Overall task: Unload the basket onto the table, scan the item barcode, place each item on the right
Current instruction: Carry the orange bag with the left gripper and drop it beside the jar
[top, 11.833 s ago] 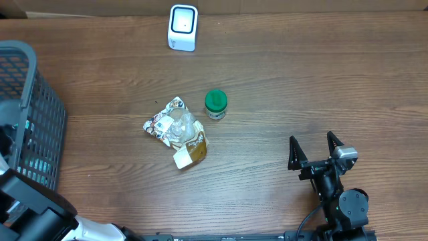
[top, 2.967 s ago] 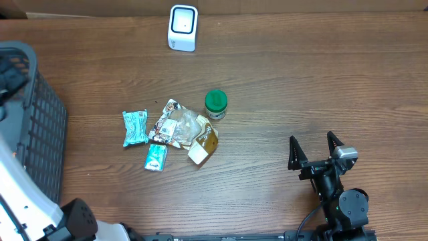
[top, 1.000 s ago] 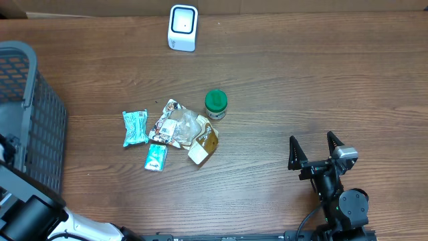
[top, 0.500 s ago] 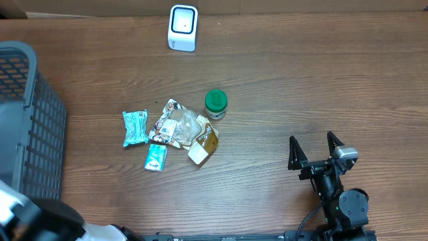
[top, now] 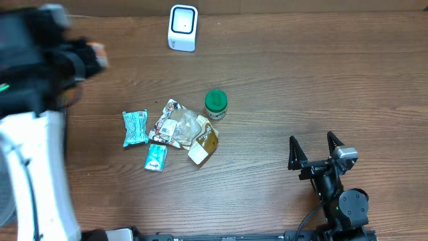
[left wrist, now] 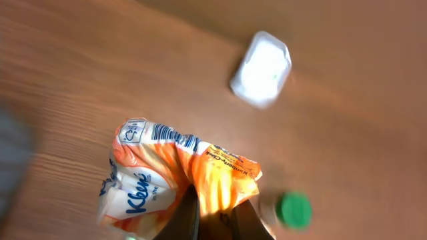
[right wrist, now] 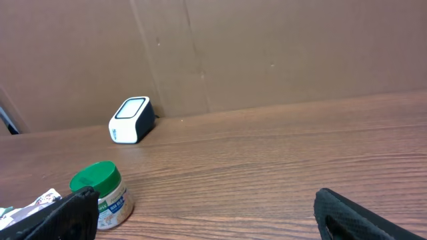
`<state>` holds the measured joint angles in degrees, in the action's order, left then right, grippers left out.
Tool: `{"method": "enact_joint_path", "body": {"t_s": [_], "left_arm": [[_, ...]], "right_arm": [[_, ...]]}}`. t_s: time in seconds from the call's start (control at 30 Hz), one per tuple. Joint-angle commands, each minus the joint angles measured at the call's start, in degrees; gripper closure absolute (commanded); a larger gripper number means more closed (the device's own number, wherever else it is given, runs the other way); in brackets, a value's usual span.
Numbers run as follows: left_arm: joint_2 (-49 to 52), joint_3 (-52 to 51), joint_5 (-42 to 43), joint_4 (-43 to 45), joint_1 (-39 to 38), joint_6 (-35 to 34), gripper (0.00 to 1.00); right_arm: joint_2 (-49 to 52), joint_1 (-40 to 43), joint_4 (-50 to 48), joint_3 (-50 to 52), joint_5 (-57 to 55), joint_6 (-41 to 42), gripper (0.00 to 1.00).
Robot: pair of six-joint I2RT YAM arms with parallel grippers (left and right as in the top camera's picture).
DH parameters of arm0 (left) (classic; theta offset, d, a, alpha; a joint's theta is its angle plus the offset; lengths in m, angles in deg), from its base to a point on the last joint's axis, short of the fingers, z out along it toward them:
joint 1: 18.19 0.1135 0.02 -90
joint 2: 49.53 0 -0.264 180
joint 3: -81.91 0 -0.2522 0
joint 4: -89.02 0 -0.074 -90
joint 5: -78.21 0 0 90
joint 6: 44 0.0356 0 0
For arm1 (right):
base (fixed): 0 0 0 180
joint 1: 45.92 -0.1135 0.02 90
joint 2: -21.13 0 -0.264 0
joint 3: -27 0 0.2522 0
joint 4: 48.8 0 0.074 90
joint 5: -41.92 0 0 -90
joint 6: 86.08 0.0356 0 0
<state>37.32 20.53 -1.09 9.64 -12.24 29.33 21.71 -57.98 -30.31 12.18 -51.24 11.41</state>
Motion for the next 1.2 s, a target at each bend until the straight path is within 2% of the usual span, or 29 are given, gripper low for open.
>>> {"method": "enact_joint_path", "body": {"t_s": [0.0,0.2,0.3,0.43,0.7,0.83,0.87,1.03,1.17], "left_arm": [[4.57,-4.68,-3.54,0.72,-9.42,2.16,0.96],[14.62,-9.49,-3.87,7.26,-21.4,7.61,0.96],[20.52,-9.57,-7.32,8.79,-24.61,7.21,0.96],[26.64,-9.57,-12.57,9.88,-25.49,1.81,0.96],[33.86,-9.57,-12.15,13.57,-24.96,-0.33,0.95],[34.27,-9.57,-12.17,13.77,-25.44,-0.33,0.56],[34.25,-9.55,-12.17,14.05,-25.46,-0.35,0.52],[34.1,-7.19,-11.8,12.76,-25.0,-1.81,0.48],[33.66,-0.42,-10.62,6.75,-23.8,-1.79,0.49]], "right_arm": [[-0.42,-0.26,-0.17,0.59,0.22,-0.04,0.0],[-0.42,-0.26,-0.17,0.59,0.24,-0.04,0.0],[-0.42,-0.26,-0.17,0.59,0.24,-0.04,0.0],[-0.42,-0.26,-0.17,0.59,0.22,-0.04,0.0],[-0.42,-0.26,-0.17,0.59,0.22,-0.04,0.0],[-0.42,-0.26,-0.17,0.59,0.22,-0.04,0.0],[-0.42,-0.26,-0.17,0.59,0.22,-0.04,0.0],[-0.42,-0.26,-0.17,0.59,0.22,-0.04,0.0],[-0.42,-0.26,-0.17,0.59,0.22,-0.04,0.0]]}}
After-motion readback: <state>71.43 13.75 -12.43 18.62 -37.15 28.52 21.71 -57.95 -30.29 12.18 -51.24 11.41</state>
